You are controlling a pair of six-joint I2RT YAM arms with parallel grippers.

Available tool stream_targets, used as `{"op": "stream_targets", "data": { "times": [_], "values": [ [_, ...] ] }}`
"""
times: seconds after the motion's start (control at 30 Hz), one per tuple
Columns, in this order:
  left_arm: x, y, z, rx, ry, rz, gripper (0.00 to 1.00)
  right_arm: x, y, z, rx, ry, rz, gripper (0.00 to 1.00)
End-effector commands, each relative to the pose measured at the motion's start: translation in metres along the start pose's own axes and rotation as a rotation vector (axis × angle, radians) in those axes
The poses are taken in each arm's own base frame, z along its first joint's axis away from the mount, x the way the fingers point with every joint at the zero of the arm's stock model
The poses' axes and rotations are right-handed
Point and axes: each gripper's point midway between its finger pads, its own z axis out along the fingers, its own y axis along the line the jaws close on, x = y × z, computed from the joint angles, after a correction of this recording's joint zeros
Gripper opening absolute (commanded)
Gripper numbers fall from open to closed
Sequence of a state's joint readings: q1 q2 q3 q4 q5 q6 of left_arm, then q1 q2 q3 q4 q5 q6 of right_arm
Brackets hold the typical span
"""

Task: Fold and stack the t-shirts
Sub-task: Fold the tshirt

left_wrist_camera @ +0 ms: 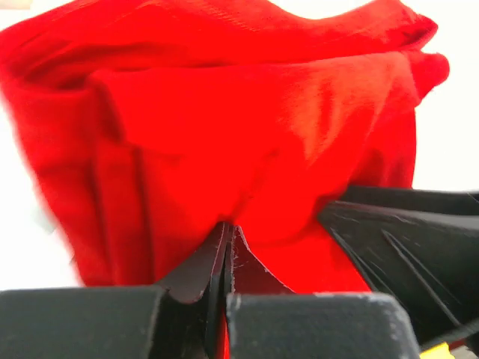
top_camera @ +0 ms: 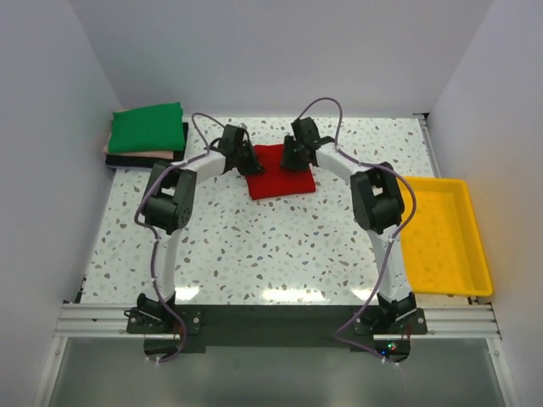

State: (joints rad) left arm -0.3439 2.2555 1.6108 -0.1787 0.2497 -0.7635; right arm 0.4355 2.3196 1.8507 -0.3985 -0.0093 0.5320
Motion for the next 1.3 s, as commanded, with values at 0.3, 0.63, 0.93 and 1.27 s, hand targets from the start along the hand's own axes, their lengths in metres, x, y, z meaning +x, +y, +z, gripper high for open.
{"op": "stream_targets", "data": {
  "times": [0.3,0.63,0.93,1.27],
  "values": [
    [0.023,0.057,-0.027,-0.212,-0.010,-0.047,0.00,0.057,-0.066,-0.022,0.128,0.084,0.102,0.55],
    [0.093,0.066,-0.067,-0.151,0.054,-0.075,0.00,0.125,-0.062,-0.067,0.050,0.129,0.161,0.52],
    [0.154,0.067,-0.135,-0.082,0.065,-0.057,0.00,0.205,-0.050,-0.144,-0.049,0.153,0.137,0.52],
    [0.088,0.012,-0.167,-0.015,-0.051,0.164,0.10,0.130,-0.061,-0.194,0.070,-0.032,-0.011,0.59]
  ]
}}
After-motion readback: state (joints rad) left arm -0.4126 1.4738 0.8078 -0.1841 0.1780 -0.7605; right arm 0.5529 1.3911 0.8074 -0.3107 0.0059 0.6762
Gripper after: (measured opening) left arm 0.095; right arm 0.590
